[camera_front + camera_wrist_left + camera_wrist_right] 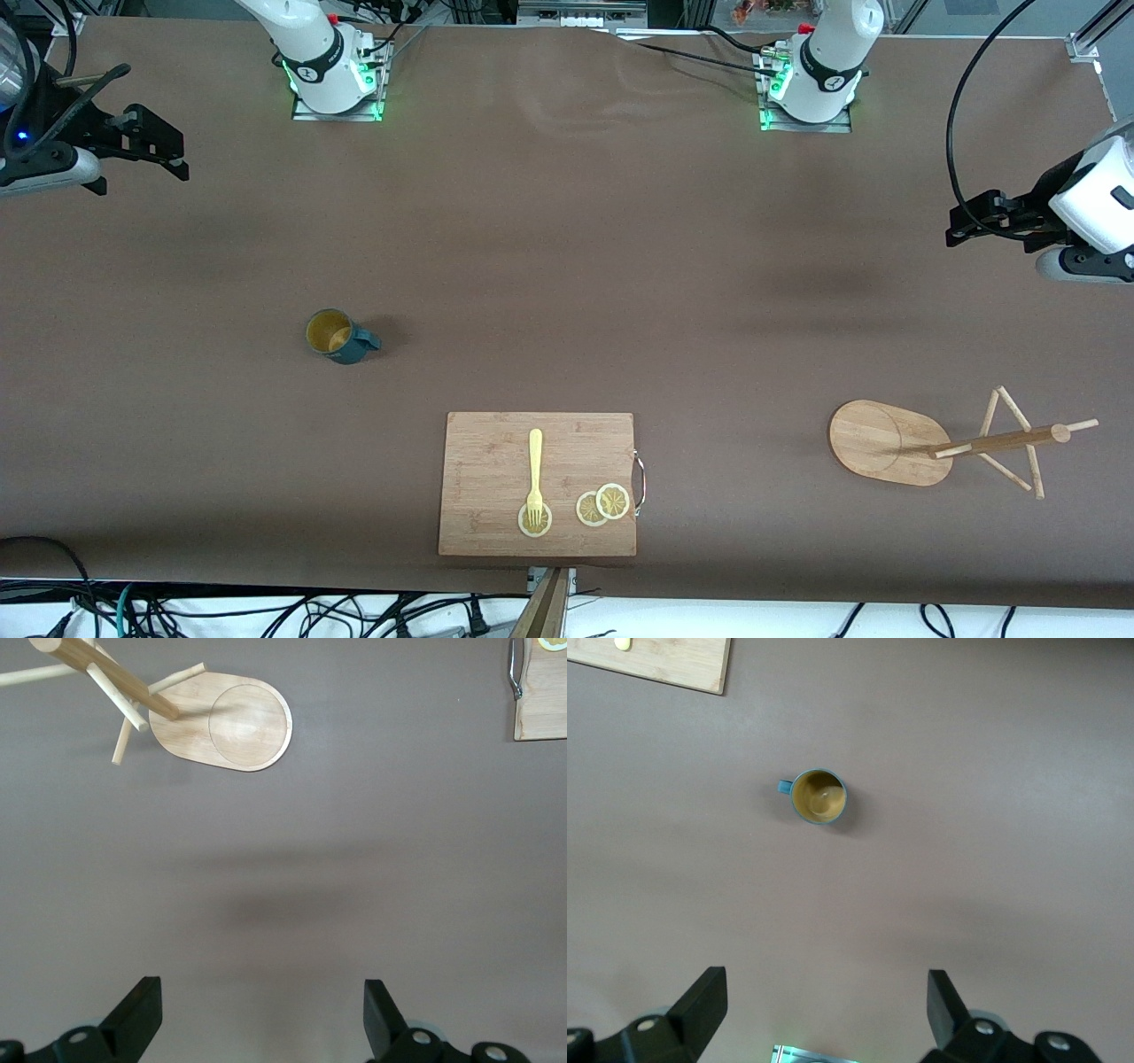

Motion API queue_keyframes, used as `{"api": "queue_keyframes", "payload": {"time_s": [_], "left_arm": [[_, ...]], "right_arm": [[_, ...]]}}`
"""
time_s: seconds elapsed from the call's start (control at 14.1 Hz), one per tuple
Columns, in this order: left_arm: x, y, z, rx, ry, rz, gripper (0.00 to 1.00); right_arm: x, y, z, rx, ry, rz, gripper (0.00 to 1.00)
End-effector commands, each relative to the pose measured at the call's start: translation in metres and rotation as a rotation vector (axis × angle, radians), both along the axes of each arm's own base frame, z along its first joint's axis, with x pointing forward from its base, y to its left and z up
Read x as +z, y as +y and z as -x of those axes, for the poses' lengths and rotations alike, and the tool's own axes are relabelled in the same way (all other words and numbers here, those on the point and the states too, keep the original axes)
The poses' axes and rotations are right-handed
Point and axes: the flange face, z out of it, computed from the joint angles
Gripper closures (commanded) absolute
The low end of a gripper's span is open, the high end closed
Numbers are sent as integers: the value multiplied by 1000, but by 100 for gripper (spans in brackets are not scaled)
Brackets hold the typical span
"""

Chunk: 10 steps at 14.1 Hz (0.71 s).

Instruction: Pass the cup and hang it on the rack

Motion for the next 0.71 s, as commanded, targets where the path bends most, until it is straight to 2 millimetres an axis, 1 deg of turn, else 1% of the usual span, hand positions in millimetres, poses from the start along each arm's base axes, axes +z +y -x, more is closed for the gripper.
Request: {"api": "queue_keyframes", "payload": {"time_s": [0.0, 0.14, 0.64], "left_arm": [[5, 1, -4, 10, -4, 17, 0], [5, 1, -4, 10, -4, 17, 0], [5, 1, -4, 10, -4, 17, 0]], "right_arm": [[6, 5, -1, -81, 1, 6, 0], [4, 13, -2, -74, 1, 8, 0], [0, 10, -3, -77, 9, 9, 0]]}}
